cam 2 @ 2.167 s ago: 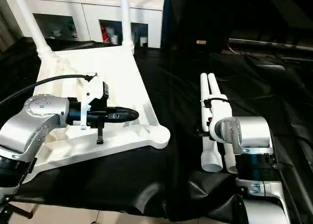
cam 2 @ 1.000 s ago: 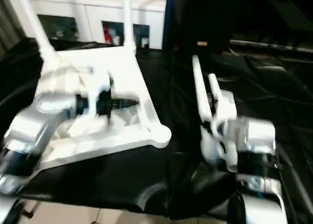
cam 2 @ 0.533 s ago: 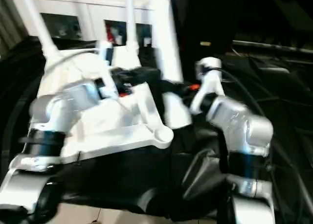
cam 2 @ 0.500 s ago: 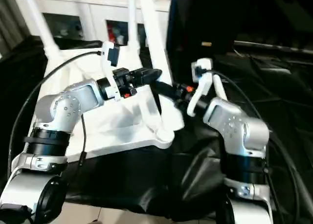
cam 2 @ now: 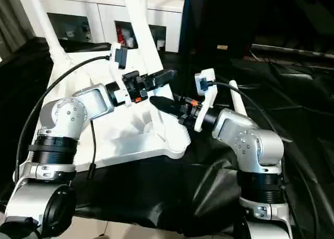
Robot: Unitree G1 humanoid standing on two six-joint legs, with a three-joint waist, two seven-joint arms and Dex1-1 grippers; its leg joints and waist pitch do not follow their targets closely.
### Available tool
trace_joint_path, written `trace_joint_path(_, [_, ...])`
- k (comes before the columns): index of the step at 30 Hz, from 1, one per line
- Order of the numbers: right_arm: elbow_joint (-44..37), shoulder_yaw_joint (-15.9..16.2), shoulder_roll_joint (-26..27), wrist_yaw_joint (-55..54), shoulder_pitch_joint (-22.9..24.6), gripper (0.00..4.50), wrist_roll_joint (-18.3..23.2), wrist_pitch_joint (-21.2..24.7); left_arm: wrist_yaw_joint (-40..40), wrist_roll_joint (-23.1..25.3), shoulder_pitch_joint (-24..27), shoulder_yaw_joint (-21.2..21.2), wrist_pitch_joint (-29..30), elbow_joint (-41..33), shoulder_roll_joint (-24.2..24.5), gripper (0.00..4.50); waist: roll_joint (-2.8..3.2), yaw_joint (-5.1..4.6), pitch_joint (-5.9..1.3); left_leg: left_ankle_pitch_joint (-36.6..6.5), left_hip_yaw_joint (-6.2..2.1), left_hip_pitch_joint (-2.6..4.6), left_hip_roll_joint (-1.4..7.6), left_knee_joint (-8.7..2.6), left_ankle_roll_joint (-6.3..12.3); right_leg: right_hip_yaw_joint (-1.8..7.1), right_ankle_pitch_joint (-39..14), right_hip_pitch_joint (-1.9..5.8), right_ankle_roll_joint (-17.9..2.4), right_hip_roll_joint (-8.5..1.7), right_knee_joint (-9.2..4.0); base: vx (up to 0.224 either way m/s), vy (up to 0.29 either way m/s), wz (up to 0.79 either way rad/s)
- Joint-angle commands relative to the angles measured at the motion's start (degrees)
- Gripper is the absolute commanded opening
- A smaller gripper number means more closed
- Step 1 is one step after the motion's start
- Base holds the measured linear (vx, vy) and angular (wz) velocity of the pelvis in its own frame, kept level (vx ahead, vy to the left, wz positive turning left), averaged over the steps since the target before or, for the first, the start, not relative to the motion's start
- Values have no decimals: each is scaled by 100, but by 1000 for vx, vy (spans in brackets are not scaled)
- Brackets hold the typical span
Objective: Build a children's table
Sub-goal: Pick table leg
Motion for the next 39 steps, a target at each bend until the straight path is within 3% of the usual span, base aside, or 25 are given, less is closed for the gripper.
trace_joint_path(1, [-155, 15, -20, -6, -13, 186, 101, -181, 201, 21, -15, 83, 135, -22, 14, 243, -33, 22, -440, -225, 14, -43, 46, -325, 225, 306, -967, 430, -773, -330, -468, 0, 0, 0])
trace_joint_path(6, [-132, 40, -23, -86, -18, 186, 86, -248, 266, -66, 14, 139, 246, -50, 7, 210, -36, 17, -436, -242, 14, -46, 43, -328, 224, 303, -962, 429, -768, -324, -477, 0, 0, 0])
trace_joint_path(12, [-78, 58, -22, -154, -45, 186, 52, -313, 404, -150, 36, 203, 290, -76, -19, 199, -48, 17, -435, -254, 17, -46, 41, -326, 220, 304, -1015, 430, -736, -326, -483, 0, 0, 0])
trace_joint_path(17, [-42, 245, -54, -230, -59, 186, -159, -647, 472, -63, -5, 169, 165, -41, 33, 196, -48, 13, -434, -245, 16, -48, 46, -329, 212, 302, -1027, 423, -704, -330, -487, 0, 0, 0])
trace_joint_path(20, [45, 195, -6, -335, -99, 256, -116, -562, 367, 118, -18, 17, -41, -40, 163, 195, -48, 11, -433, -244, 11, -44, 48, -337, 213, 303, -1035, 420, -688, -325, -485, 0, 0, 0])
trace_joint_path(25, [-45, 336, -282, -172, -116, 297, -49, -252, -265, 290, -30, -420, -245, -172, 537, 191, -38, 3, -436, -245, 8, -26, 49, -346, 189, 310, -1023, 425, -629, -321, -474, 0, 0, 0])
trace_joint_path(32, [-325, 801, -903, 572, 17, 300, 194, 208, -1484, 6, -49, -912, -94, -589, 968, 190, -42, 13, -437, -121, 13, -40, 74, -336, 235, 324, -592, 436, -886, -335, -408, 0, 0, 0])
trace_joint_path(35, [-347, 905, -999, 728, 24, 300, 239, 253, -1850, -109, -20, -1025, -52, -738, 1064, 190, -49, 17, -433, -221, 22, -40, 74, -335, 221, 325, -770, 434, -928, -354, -428, 0, 0, 0])
trace_joint_path(39, [-406, 1071, -1163, 1015, 11, 300, 373, 286, -2295, -208, -3, -1180, -66, -819, 1176, 189, -57, 11, -419, -312, 24, -40, 66, -334, 178, 323, -1093, 427, -782, -344, -466, 0, 0, 0])
